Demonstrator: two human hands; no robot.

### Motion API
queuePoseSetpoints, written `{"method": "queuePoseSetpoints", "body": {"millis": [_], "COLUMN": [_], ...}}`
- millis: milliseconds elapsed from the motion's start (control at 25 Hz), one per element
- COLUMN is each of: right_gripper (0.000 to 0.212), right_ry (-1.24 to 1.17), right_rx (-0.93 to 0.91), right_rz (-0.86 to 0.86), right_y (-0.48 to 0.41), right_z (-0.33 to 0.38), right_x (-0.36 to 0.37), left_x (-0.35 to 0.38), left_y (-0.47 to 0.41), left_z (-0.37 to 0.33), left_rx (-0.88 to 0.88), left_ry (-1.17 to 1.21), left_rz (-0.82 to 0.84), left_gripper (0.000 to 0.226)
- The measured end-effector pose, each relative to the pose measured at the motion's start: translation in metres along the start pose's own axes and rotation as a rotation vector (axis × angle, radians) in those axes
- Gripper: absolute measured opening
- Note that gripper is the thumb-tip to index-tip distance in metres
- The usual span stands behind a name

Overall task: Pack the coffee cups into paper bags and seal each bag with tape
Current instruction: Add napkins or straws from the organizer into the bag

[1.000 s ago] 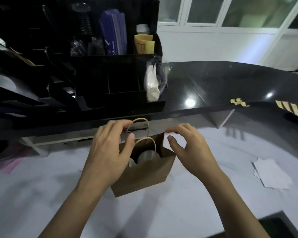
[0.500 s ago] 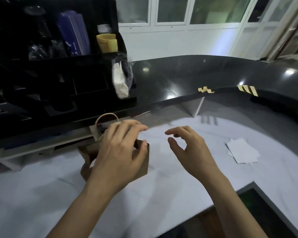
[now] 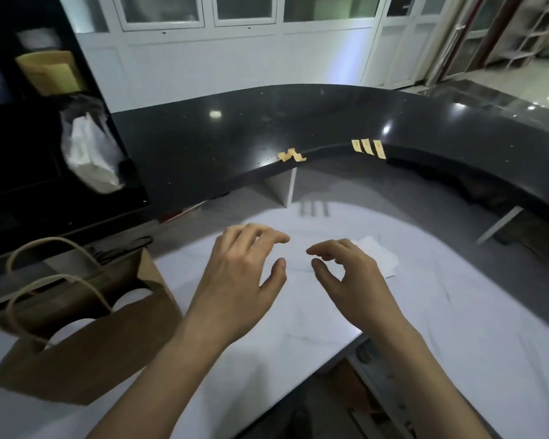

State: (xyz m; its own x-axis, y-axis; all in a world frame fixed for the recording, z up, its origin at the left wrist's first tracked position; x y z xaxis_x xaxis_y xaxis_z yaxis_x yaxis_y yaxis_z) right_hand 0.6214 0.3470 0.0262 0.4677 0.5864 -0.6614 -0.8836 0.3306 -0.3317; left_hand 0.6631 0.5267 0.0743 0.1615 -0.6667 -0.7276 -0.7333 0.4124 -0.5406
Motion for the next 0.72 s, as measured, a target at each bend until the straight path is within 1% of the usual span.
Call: {"method": "queuePoseSetpoints", "body": {"millis": [160, 400, 640, 720], "right_gripper": [0.017, 0.014, 0.005, 0.011], "right_ry": [0.008, 0.016, 0.132, 0.188], "right_rx": [0.097, 0.26, 0.315, 0.321], "right_rz": [-0.04, -0.092, -0.075, -0.035], "right_y": [-0.007, -0.01, -0.019, -0.024], "right_z": [-0.063, -0.155, -0.225, -0.245], "right_x": [-0.025, -0.053, -0.039, -0.022], "left_x": [0.055, 0.134, 0.195, 0.208], "left_y": [-0.015, -0.023, -0.024, -0.022], "left_z": [-0.021, -0.038, -0.043, -0.042], "left_rx": [0.008, -0.035, -0.094, -0.116], "left_ry": [0.051, 0.1, 0.111, 0.11], "left_rz": [0.057, 0.127, 0.227, 0.253], "left_gripper": [0.031, 0.029, 0.032, 0.033]}}
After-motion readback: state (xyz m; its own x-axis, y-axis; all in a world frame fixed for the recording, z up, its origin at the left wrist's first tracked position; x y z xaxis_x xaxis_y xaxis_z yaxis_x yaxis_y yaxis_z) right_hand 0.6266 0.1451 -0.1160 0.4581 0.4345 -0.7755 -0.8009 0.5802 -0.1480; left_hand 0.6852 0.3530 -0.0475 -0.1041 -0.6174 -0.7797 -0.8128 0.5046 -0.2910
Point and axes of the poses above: each hand's wrist, its own y-axis away from the middle knuckle, its own x-axis out of the palm, z = x × y, the point moved 8 cm from there along -y, towards the middle knuckle, and after that the axes turned 10 degrees about -z, right-handed, at the moved point
